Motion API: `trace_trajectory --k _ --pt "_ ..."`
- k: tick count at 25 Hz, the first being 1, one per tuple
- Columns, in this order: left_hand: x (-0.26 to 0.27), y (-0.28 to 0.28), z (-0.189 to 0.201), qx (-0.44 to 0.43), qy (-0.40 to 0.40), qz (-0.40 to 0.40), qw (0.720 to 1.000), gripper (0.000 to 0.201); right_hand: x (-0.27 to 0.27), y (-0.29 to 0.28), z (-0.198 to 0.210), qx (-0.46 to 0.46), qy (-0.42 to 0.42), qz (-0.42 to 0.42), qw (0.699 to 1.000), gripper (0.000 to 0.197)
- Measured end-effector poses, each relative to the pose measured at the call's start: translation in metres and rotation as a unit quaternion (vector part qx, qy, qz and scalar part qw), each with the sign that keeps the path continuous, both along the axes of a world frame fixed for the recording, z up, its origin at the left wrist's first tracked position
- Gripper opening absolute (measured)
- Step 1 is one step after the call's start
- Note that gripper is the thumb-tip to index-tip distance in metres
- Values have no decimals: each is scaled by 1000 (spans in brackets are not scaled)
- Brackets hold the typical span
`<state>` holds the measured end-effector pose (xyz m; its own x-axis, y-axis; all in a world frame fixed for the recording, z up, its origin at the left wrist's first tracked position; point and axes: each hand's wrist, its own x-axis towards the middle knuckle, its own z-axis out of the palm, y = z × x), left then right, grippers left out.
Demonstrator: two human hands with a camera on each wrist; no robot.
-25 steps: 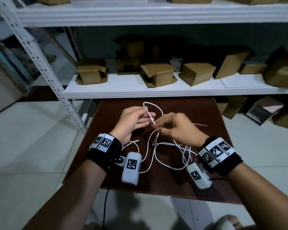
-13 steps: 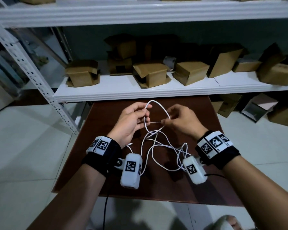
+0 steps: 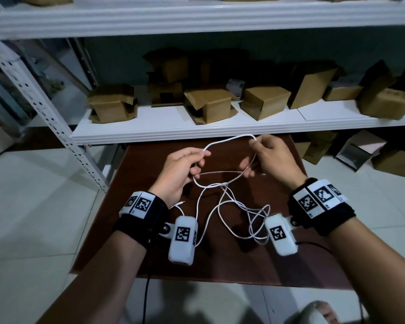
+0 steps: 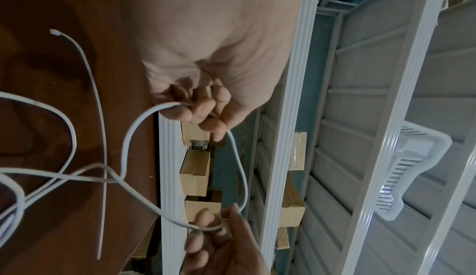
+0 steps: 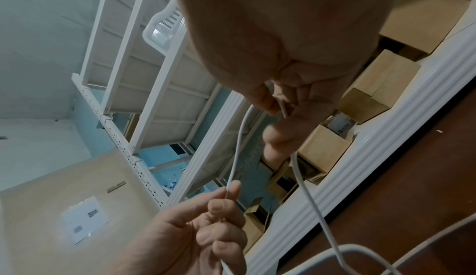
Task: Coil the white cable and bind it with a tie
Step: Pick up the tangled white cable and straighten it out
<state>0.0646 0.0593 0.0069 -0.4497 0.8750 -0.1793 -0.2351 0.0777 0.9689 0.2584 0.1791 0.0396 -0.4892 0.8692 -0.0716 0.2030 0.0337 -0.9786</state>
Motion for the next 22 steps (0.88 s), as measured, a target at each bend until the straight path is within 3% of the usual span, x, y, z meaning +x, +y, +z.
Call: trace_trajectory --k 6,10,15,18,22 --pt "-11 -7 6 -13 20 -13 1000 10 13 13 9 141 18 -119 983 25" --pt "-15 -11 10 -8 51 -3 999 17 21 18 13 170 22 -182 968 24" --pt "-46 -20 4 -98 81 -44 991 30 13 23 -4 148 -55 -144 977 24" --pt "-77 -32 -19 -196 101 -50 974 36 12 28 -10 137 -122 -113 976 29" --pt "-87 -43 -58 -283 159 -88 942 34 6 26 -11 94 -165 -85 978 16"
